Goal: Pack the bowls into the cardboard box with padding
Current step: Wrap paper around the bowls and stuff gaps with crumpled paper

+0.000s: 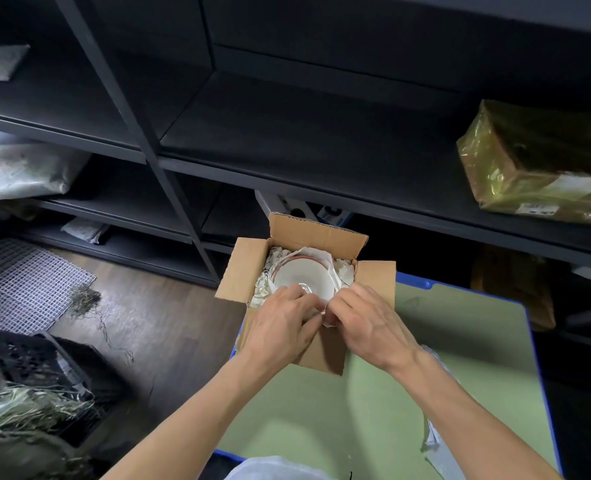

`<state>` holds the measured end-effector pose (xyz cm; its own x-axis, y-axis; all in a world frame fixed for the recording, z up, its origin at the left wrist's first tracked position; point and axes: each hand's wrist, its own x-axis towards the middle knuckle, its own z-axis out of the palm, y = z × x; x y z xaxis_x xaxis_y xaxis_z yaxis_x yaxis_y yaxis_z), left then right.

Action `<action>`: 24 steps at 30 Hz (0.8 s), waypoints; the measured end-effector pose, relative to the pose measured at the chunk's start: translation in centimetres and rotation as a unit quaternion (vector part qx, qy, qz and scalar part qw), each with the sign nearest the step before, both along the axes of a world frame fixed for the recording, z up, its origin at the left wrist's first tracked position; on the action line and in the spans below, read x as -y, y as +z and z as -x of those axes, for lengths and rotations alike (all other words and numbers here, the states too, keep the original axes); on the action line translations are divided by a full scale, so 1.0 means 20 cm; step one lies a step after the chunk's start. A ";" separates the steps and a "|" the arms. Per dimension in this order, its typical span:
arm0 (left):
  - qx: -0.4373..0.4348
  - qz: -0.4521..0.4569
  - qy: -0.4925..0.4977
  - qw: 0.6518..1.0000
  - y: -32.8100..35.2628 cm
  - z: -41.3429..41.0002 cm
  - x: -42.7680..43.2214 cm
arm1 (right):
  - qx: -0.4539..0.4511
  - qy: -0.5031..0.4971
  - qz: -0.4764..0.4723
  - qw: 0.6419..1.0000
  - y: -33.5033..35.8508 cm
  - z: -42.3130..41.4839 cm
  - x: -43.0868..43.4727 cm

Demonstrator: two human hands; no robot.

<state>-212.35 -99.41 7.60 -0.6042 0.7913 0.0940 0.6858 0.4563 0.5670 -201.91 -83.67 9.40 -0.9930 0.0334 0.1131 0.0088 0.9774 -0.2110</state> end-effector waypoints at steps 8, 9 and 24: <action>0.027 0.044 0.022 0.998 0.04 0.01 -0.07 | -0.048 -0.007 -0.036 0.998 -0.07 -0.04 0.04; 0.030 0.057 0.022 0.998 0.04 0.01 -0.09 | -0.033 -0.013 -0.034 0.999 -0.07 -0.05 0.05; 0.069 0.123 -0.013 0.990 0.07 0.10 -0.11 | 0.033 -0.060 -0.037 0.997 0.03 -0.17 0.05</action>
<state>-214.42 -97.22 9.07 -0.5773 0.7951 -0.1857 0.6229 0.5759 0.5294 -198.41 -84.76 9.93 -0.9876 0.1471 0.0553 0.1387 0.9813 -0.1332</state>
